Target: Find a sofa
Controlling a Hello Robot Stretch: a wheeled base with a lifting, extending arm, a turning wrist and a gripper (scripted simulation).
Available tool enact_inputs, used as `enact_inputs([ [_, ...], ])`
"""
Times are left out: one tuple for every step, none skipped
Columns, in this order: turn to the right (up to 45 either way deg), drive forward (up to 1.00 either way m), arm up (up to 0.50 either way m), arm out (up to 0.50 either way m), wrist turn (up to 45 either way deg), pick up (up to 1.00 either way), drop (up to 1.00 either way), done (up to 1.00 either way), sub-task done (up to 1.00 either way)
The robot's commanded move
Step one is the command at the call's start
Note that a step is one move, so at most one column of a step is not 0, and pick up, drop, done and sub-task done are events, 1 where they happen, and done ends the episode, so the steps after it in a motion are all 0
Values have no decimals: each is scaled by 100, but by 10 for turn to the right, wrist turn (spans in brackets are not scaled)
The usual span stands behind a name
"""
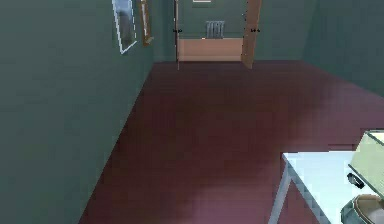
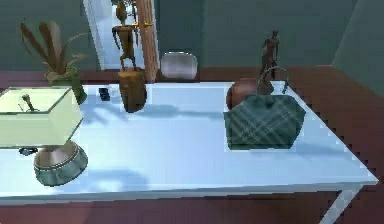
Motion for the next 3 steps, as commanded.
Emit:
enact_inputs([
  [0, 100, 0, 0, 0, 0, 0, 0, 0],
  [210, 0, 0, 0, 0, 0, 0, 0, 0],
  [0, 10, 0, 0, 0, 0, 0, 0, 0],
])
